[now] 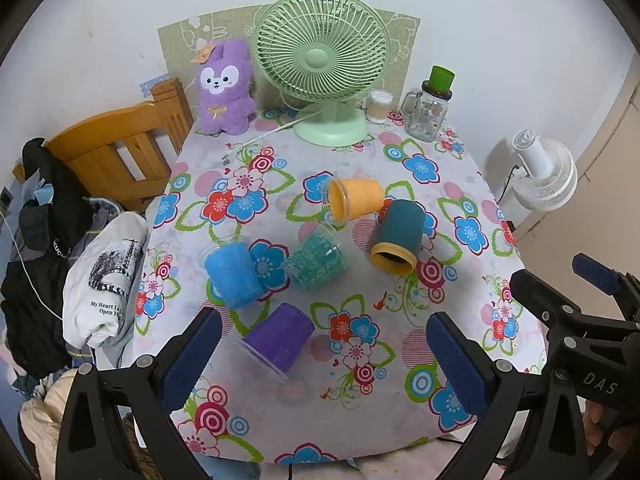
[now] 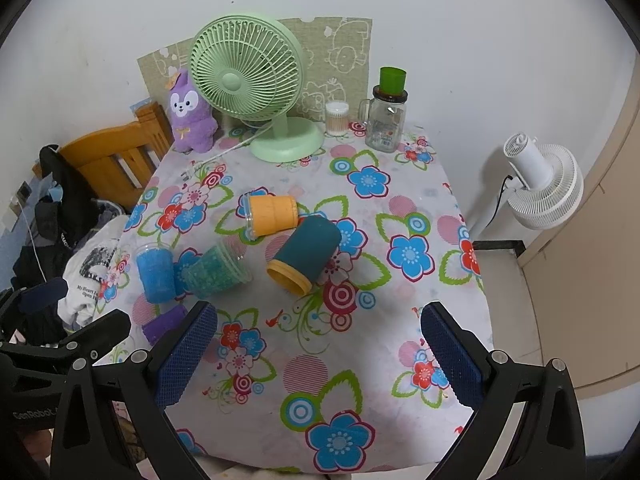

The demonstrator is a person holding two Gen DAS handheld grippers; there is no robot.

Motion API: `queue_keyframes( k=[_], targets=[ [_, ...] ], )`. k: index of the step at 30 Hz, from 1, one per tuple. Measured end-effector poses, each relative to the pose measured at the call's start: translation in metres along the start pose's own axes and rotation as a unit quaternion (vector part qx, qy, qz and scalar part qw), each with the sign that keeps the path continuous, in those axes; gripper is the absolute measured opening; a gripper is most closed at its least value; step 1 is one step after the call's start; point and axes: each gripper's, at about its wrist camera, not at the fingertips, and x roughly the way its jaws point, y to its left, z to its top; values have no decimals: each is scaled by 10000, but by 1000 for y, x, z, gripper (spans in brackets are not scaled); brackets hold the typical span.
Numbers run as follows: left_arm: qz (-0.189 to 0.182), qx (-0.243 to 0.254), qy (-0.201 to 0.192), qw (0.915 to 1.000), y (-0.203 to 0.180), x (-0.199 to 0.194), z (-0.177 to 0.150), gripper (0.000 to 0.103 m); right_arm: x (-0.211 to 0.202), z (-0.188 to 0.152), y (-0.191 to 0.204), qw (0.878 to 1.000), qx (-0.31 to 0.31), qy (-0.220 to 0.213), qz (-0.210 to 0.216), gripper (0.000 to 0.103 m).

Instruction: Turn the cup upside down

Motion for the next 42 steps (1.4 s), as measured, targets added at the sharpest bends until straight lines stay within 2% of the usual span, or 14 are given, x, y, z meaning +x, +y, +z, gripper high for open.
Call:
queue_keyframes(
  k=[12, 21, 42],
  targets=[
    [106, 51, -4, 9999, 2, -3, 5, 103, 3, 3, 0, 9999, 39, 41, 88, 103],
    [112, 40, 78, 9999, 4, 4, 12, 103, 13, 19, -2, 9998, -64, 157, 106, 103],
    [217, -154, 623, 9977, 11, 55, 29, 103, 63, 39, 0, 9979, -176, 619, 81, 103]
  ],
)
